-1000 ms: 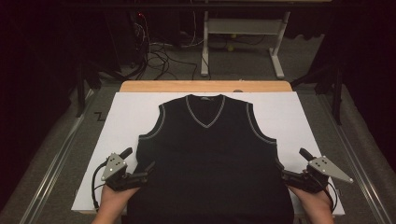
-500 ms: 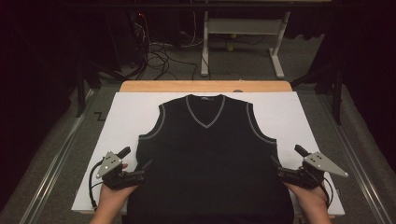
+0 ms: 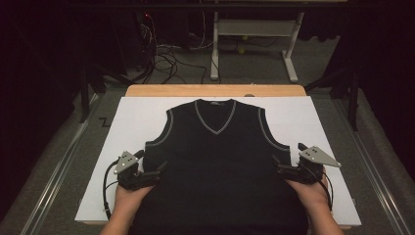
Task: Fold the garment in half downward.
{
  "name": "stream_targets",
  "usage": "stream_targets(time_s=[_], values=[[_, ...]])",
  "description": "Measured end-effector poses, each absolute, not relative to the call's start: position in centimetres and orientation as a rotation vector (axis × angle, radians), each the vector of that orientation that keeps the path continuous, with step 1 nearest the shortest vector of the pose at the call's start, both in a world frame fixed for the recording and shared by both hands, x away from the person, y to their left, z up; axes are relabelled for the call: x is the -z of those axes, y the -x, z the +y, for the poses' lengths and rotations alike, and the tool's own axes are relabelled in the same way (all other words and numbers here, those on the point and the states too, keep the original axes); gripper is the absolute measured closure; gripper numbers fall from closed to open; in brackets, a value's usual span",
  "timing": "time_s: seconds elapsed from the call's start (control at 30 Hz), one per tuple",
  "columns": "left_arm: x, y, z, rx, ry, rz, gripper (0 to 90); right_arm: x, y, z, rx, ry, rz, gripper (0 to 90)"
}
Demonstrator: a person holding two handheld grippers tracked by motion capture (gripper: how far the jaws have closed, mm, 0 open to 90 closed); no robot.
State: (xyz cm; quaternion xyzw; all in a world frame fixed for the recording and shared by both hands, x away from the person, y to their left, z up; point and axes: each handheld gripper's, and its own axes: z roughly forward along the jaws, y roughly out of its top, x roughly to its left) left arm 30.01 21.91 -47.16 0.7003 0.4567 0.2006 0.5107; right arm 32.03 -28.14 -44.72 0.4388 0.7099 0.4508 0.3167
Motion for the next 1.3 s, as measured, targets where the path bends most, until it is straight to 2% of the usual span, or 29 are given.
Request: stream_targets(time_s=[0.37, 0.47, 0.6, 0.63, 0.7, 0.73, 0.87, 0.97, 1.07, 1.13, 1.3], values=[[46.8, -29.3, 22.8, -0.476, -1.703, 1.107, 0.0, 45.3, -31.3, -28.8, -1.166, -1.188, 1.919, 1.9], [46.6, -29.3, 23.2, -0.424, -1.683, 1.125, 0.0, 45.3, -31.3, -29.1, -1.168, -1.194, 1.924, 2.7], [46.6, -29.0, 23.7, -0.444, -1.683, 1.129, 6.7, 45.2, -31.2, -29.9, -1.183, -1.233, 1.918, 6.4], [46.7, -29.0, 24.0, -0.442, -1.683, 1.131, 17.0, 45.2, -31.0, -30.4, -1.180, -1.253, 1.912, 8.4], [46.8, -28.9, 24.3, -0.435, -1.672, 1.132, 20.2, 45.2, -31.0, -30.6, -1.175, -1.261, 1.911, 9.9], [46.8, -29.0, 24.5, -0.433, -1.680, 1.139, 27.7, 45.3, -30.9, -31.2, -1.169, -1.286, 1.906, 14.8], [47.3, -29.5, 24.8, -0.451, -1.760, 1.209, 31.8, 45.4, -31.0, -31.9, -1.155, -1.320, 1.913, 18.0], [47.6, -29.8, 24.7, -0.453, -1.834, 1.244, 34.0, 45.6, -31.1, -32.5, -1.138, -1.346, 1.950, 25.3], [47.7, -29.8, 24.2, -0.494, -1.900, 1.245, 42.3, 45.9, -31.3, -32.5, -1.124, -1.353, 1.997, 31.2], [47.9, -30.0, 23.6, -0.508, -1.974, 1.239, 42.6, 45.9, -31.4, -32.3, -1.121, -1.344, 2.030, 35.4], [48.2, -30.3, 23.5, -0.456, -1.988, 1.277, 42.0, 46.3, -31.7, -31.6, -1.051, -1.348, 2.096, 34.5]])
